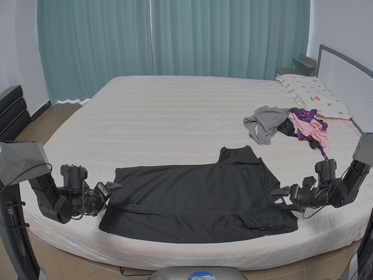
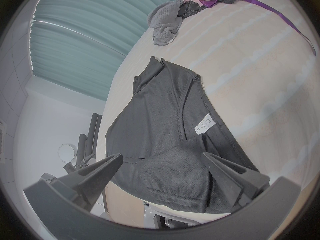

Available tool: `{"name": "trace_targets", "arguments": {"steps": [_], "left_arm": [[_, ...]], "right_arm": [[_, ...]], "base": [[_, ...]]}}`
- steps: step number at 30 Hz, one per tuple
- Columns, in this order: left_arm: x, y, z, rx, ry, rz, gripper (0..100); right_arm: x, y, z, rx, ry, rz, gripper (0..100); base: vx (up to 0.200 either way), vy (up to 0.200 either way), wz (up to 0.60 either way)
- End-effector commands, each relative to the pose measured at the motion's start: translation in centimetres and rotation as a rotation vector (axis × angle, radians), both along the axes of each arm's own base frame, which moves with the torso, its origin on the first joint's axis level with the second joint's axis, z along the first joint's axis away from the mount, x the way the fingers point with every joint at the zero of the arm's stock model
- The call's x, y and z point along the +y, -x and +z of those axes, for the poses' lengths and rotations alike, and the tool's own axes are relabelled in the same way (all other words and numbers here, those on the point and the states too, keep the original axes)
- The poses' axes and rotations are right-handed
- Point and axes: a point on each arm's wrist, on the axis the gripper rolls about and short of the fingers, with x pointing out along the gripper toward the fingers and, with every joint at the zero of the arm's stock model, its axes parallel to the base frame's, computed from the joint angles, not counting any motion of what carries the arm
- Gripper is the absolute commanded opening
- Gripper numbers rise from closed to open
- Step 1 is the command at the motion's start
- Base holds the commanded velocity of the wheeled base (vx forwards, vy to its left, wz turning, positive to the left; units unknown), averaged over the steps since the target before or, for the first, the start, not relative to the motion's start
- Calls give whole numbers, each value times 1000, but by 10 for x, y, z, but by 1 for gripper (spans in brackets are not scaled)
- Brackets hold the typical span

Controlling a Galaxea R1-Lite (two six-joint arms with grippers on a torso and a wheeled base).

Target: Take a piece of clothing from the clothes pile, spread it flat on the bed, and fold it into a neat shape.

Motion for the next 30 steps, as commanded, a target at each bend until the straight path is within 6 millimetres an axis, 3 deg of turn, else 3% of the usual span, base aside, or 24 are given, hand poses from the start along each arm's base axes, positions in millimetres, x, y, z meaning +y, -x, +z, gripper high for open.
{"name": "trace_targets", "arguments": {"steps": [1,17,18,30], "left_arm": [[-14,6,2,2,-10,-39,100],[-15,3,-3,16,-53,0,100],[-15,3,-5,23,-63,7,0],[-13,1,-10,32,-80,33,0]], "right_arm": [[0,0,-1,3,0,0,100],[1,-1,-1,1,1,4,100],[1,-1,-1,1,2,3,100],[2,-8,-1,-16,6,10,100]], "base": [[0,0,0],[0,0,0],[0,0,0],[0,0,0]]}}
